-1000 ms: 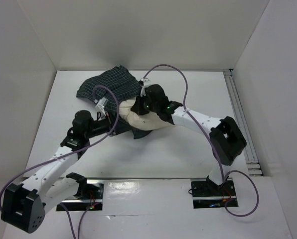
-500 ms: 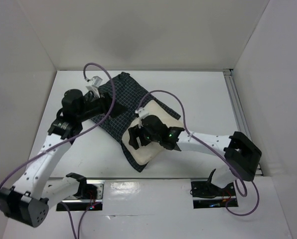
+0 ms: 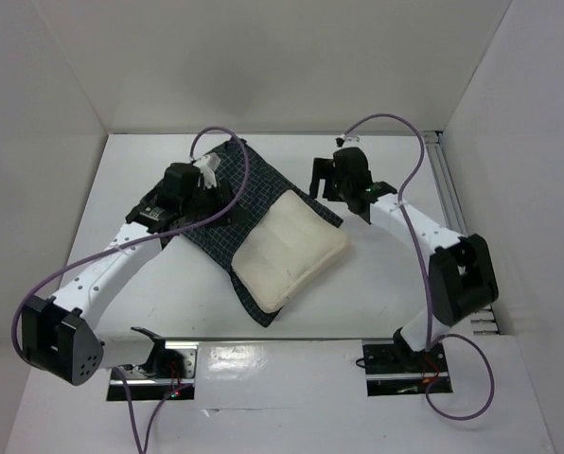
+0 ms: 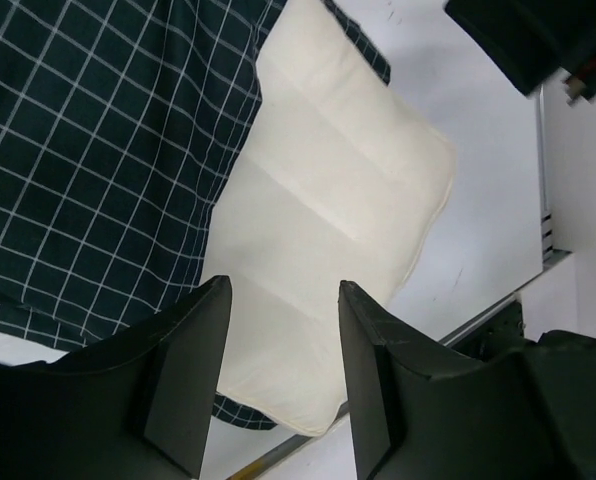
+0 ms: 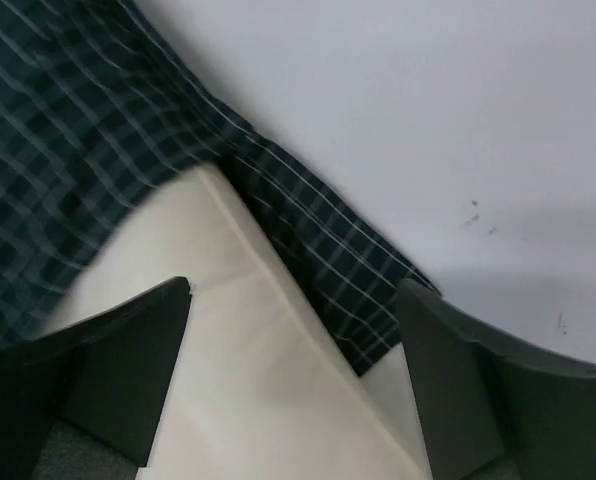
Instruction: Put the pillow into the pillowcase
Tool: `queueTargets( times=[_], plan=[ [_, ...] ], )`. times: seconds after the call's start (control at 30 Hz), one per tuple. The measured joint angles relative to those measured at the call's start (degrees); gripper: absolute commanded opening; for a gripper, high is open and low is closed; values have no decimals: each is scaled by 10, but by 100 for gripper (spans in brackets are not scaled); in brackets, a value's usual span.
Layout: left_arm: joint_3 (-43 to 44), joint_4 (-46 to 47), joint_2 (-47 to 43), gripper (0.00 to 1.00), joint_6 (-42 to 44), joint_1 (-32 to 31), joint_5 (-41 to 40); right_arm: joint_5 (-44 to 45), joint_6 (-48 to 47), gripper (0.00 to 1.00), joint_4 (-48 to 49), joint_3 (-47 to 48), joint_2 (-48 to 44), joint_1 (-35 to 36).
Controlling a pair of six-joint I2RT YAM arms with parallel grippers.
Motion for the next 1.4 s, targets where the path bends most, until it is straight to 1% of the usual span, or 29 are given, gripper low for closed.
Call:
queueTargets(
  times=[0.03,0.07,0.1,0.13,0.17,0.2,0.27,0.3,0.4,0.53,0.6,0.63,0.67,0.7,0.73,0.87,0.9,0.97,1.0,1.03,1.1,1.23,1.33,1.4],
  plan=[
    [0,-5,3,60,0,-7,-9,-14,2,71,-5,-1,18,-16],
    [0,-12,5,60,1,-12,-14,-36,3,66,-10,-3,39,-32],
    [0,-19,9,60,2,-19,-23,-59,7,63,-11,-8,55,-43],
    [1,-27,13,60,3,-26,-33,-81,10,51,-11,-14,67,-51],
    [3,-35,17,60,7,-31,-41,-106,11,46,-9,-24,76,-55],
    [9,-46,23,60,11,-37,-50,-129,14,37,-6,-36,80,-56],
    [25,-63,36,60,17,-47,-64,-178,20,5,5,-68,81,-51],
    [34,-68,43,60,21,-53,-69,-198,25,0,17,-84,81,-45],
    [49,-82,56,60,31,-69,-85,-255,47,0,66,-129,81,-14],
    [52,-104,59,60,39,-85,-103,-309,59,0,93,-138,78,79],
    [52,-118,60,60,42,-90,-113,-309,56,25,81,-120,76,126],
    [51,-124,60,60,43,-92,-118,-296,53,43,74,-111,71,145],
    [50,-129,60,61,43,-96,-124,-284,51,64,71,-106,63,152],
    [49,-133,60,63,43,-98,-130,-271,46,71,67,-106,50,149],
    [47,-137,60,66,43,-101,-139,-258,46,75,61,-106,37,138],
    [38,-159,59,79,39,-129,-186,-202,43,75,61,-106,10,78],
    [34,-163,59,80,35,-136,-200,-190,43,75,60,-105,15,70],
    [23,-167,60,83,24,-149,-219,-179,43,75,59,-105,36,69],
    [18,-170,62,87,17,-156,-229,-176,43,73,57,-105,54,72],
    [16,-172,68,89,11,-162,-237,-174,43,73,56,-105,66,75],
    [15,-174,84,90,-3,-173,-256,-172,42,71,52,-105,96,81],
    [16,-173,133,94,-21,-196,-286,-171,42,69,46,-105,135,94],
    [26,-173,173,94,-31,-210,-308,-170,40,67,48,-101,142,101],
    [33,-174,190,91,-36,-214,-318,-167,37,65,48,-101,145,110]
  ],
)
